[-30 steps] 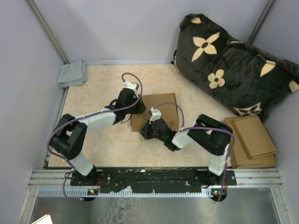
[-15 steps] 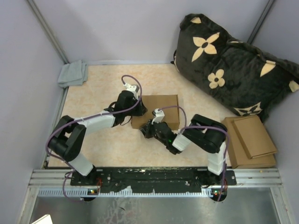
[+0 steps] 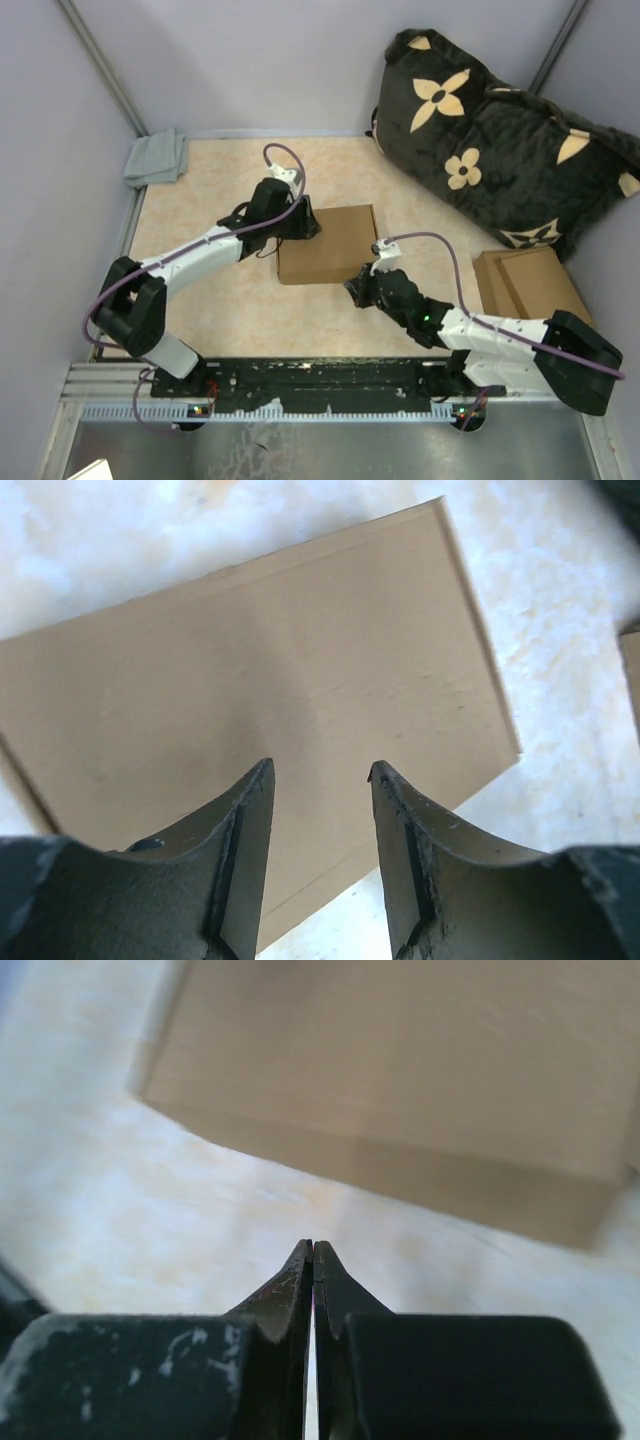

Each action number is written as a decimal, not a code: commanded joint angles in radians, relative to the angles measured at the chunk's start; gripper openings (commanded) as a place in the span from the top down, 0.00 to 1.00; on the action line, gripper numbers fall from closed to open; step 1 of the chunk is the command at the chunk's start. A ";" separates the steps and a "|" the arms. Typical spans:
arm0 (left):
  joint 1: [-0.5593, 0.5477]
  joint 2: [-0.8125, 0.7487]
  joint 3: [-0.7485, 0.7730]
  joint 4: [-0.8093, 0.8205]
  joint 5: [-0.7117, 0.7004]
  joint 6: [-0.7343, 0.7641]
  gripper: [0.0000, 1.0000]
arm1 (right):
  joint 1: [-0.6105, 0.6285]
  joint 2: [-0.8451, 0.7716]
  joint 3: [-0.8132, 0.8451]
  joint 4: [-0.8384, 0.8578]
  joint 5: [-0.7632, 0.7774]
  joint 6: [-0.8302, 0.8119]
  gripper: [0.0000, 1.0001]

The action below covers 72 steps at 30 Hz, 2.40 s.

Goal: Fold the paper box

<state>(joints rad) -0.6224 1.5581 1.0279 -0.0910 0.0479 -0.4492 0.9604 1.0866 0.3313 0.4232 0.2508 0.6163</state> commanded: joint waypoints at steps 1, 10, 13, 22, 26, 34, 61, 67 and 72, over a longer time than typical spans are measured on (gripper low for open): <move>-0.041 0.062 0.076 0.019 0.054 -0.016 0.49 | -0.027 -0.058 -0.051 -0.240 0.224 0.030 1.00; -0.106 0.270 0.201 0.088 0.097 -0.007 0.48 | -0.145 0.074 -0.050 -0.172 0.202 0.074 1.00; -0.113 0.308 0.200 0.088 0.101 -0.007 0.49 | -0.147 0.131 -0.045 -0.120 0.200 0.062 1.00; -0.128 0.334 0.133 0.086 0.134 0.003 0.54 | -0.173 0.352 0.093 -0.033 0.334 0.070 1.00; -0.130 0.314 0.075 0.097 0.149 0.006 0.56 | -0.194 0.425 0.162 0.034 0.330 0.044 1.00; -0.130 0.264 0.043 0.094 0.162 0.037 0.56 | -0.196 0.414 0.171 0.040 0.202 0.036 1.00; -0.130 -0.412 -0.237 -0.133 -0.207 -0.089 0.39 | -0.333 -0.137 0.137 -0.283 0.136 -0.089 0.26; -0.130 -0.606 -0.490 -0.107 -0.252 -0.264 0.37 | -0.448 0.161 0.341 -0.284 -0.050 -0.153 0.10; -0.129 -0.635 -0.599 -0.045 -0.268 -0.307 0.36 | -0.548 0.296 0.369 -0.171 -0.240 -0.150 0.15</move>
<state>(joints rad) -0.7506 0.9424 0.4690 -0.1844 -0.1783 -0.6796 0.4747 1.3136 0.6571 0.1520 0.1772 0.4927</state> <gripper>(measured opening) 0.638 0.871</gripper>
